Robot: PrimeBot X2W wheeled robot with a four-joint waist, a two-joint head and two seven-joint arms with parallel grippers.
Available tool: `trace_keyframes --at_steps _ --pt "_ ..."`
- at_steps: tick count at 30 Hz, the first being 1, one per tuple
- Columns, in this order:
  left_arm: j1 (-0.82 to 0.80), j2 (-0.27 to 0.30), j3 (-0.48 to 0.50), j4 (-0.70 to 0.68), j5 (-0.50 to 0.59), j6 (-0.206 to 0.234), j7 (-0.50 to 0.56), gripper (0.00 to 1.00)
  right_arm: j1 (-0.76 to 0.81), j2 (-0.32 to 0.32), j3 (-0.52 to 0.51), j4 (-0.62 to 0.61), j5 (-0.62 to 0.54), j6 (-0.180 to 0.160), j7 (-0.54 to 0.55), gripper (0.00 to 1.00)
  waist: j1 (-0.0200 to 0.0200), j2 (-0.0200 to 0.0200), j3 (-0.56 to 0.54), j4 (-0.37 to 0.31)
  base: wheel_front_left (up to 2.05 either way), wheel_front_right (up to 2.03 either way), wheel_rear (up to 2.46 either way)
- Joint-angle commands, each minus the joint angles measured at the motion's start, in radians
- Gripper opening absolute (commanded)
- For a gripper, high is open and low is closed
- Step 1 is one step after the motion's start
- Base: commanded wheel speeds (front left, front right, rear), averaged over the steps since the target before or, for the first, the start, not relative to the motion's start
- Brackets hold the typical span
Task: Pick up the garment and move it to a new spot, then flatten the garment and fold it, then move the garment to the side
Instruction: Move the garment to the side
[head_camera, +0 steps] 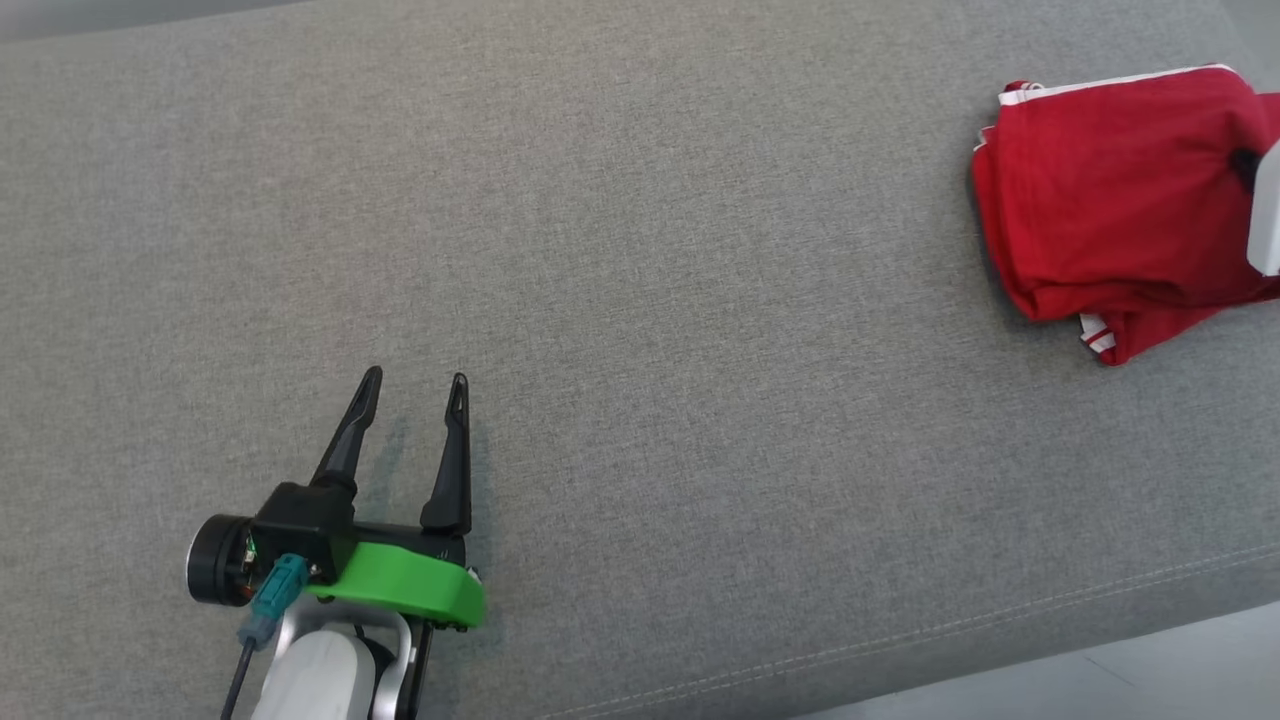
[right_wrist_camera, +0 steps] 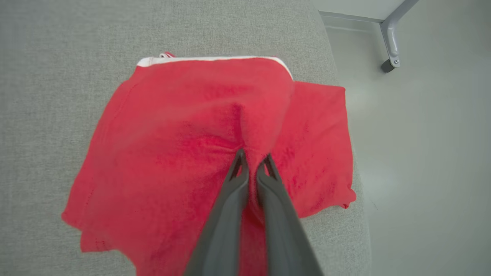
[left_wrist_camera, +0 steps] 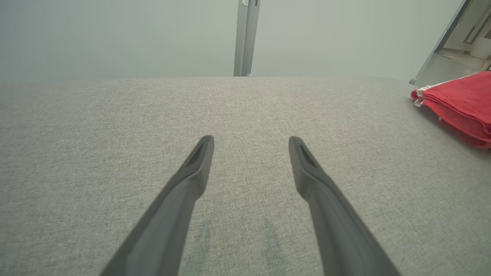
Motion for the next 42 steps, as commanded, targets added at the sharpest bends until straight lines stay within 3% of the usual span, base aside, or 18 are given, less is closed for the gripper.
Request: trace_keyframes --at_steps 1,12,22,23,24,25,26,34,42 --pt "-0.016 0.014 -0.001 -0.011 0.009 0.006 0.007 1.0 0.005 -0.019 0.001 0.02 -0.022 -0.001 -0.007 0.0 0.0 -0.0001 0.02 0.015 0.0 0.0 0.0" --pt "-0.033 0.038 -0.017 -0.068 0.026 0.013 0.043 1.0 -0.046 -0.057 0.013 0.131 -0.176 -0.001 -0.089 0.0 0.0 -0.0001 0.077 0.032 0.0 0.0 0.0" --pt "-0.045 0.05 -0.032 -0.096 0.033 0.016 0.063 1.0 -0.112 -0.019 0.0 0.267 -0.368 -0.001 -0.217 0.0 0.0 -0.0001 0.112 0.031 0.0 0.0 0.0" --pt "-0.048 0.051 -0.035 -0.098 0.033 0.017 0.067 1.0 -0.123 -0.009 -0.014 0.299 -0.407 -0.001 -0.261 0.06 0.0 -0.0001 0.114 0.03 0.0 0.0 0.0" --pt "-0.048 0.052 -0.037 -0.098 0.033 0.017 0.067 1.0 -0.126 -0.004 -0.02 0.318 -0.431 -0.001 -0.284 0.32 0.0 -0.0001 0.114 0.029 0.0 0.0 0.0" --pt "-0.048 0.052 -0.039 -0.098 0.033 0.018 0.069 1.0 -0.128 0.001 -0.027 0.336 -0.45 -0.001 -0.305 0.47 0.0 -0.0001 0.114 0.029 0.0 0.0 0.0" --pt "-0.047 0.053 -0.04 -0.097 0.033 0.019 0.069 1.0 -0.131 0.009 -0.035 0.353 -0.471 -0.001 -0.324 1.0 0.0 -0.0001 0.113 0.028 0.0 0.0 0.0" --pt "-0.028 0.06 -0.046 -0.093 0.027 0.022 0.072 1.0 -0.142 0.071 -0.11 0.453 -0.556 -0.001 -0.455 1.0 0.0 -0.0001 0.091 0.004 0.0 0.0 0.0" --pt "-0.02 0.061 -0.039 -0.082 0.009 0.031 0.061 1.0 -0.148 0.135 -0.179 0.473 -0.605 -0.001 -0.594 1.0 0.0 -0.0001 0.045 -0.025 0.0 0.0 0.0"
